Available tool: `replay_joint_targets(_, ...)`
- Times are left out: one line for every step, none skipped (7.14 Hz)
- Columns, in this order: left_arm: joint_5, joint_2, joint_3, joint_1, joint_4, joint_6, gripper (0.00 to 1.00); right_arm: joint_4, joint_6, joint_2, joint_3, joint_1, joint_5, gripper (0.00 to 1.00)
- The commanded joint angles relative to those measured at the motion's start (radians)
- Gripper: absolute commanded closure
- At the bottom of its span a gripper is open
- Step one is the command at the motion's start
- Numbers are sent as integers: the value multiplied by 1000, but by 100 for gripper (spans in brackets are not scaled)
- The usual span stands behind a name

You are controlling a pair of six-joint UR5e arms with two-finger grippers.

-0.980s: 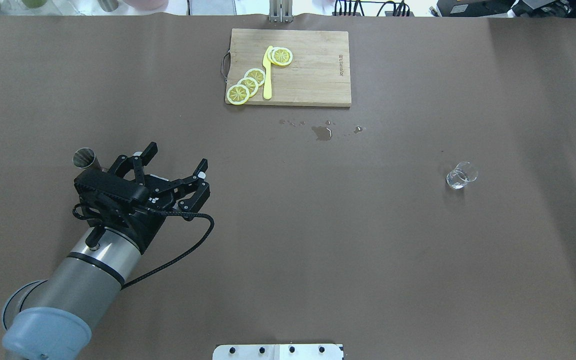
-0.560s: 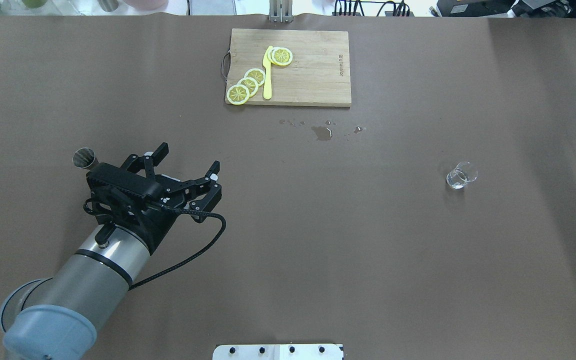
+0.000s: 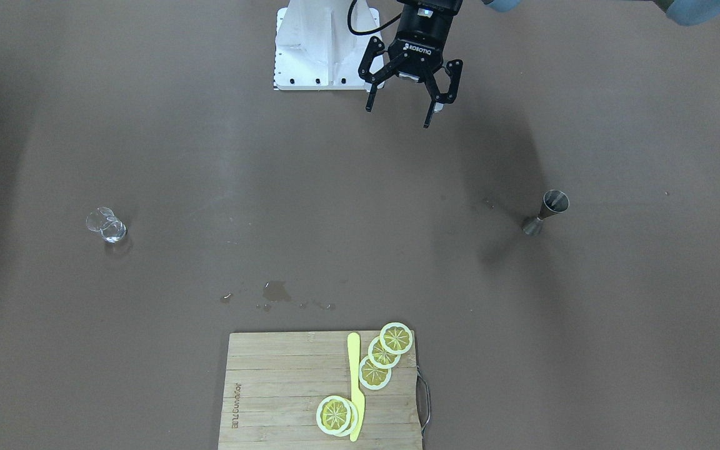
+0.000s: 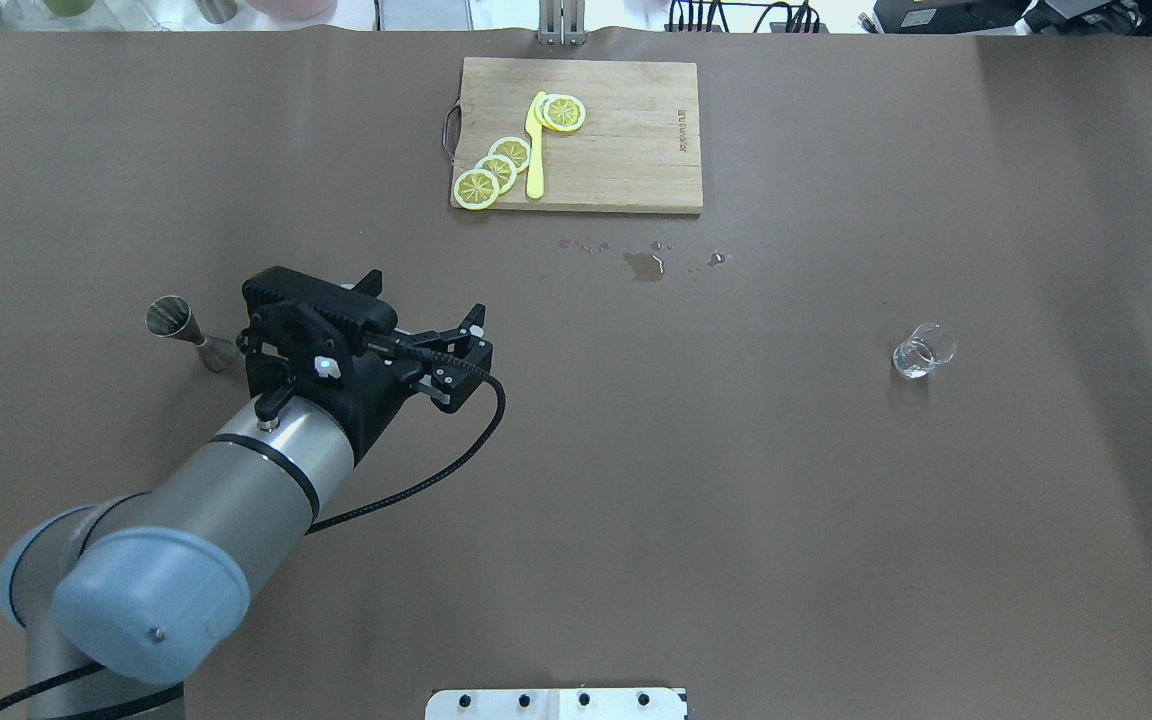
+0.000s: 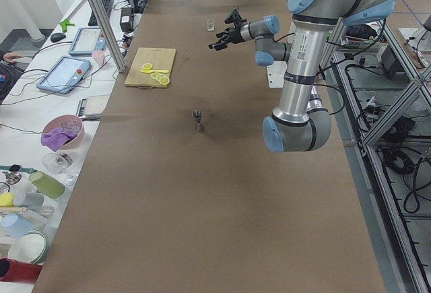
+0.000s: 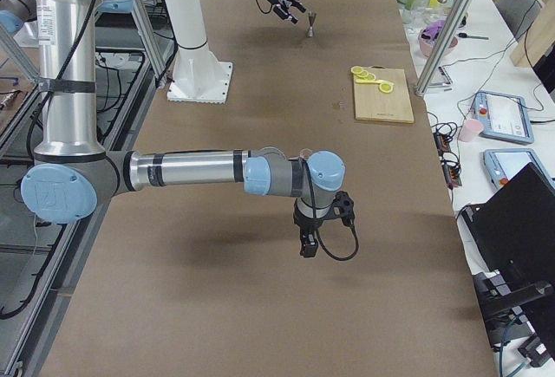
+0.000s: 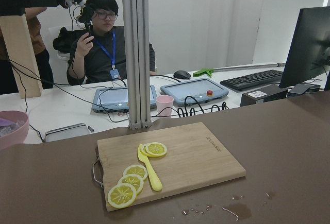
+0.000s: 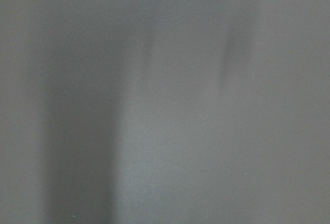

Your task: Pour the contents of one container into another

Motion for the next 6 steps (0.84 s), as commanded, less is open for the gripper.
replay_joint_targets(-317, -95, -38, -176, 290, -33, 3, 5, 0, 0, 0, 0, 0, 0)
replay_joint_targets(-474, -138, -32, -272, 391, -31, 3, 5, 0, 0, 0, 0, 0, 0)
replay_joint_targets(-647, -179, -8, -380, 480, -19, 3, 6, 0, 0, 0, 0, 0, 0)
replay_joint_targets(-787, -202, 24, -476, 512, 16, 3, 6, 0, 0, 0, 0, 0, 0)
replay_joint_targets(-893, -202, 58, -573, 518, 107, 3, 6, 0, 0, 0, 0, 0, 0)
replay_joint_targets(-1019, -199, 98, -686, 553, 214, 3, 6, 0, 0, 0, 0, 0, 0)
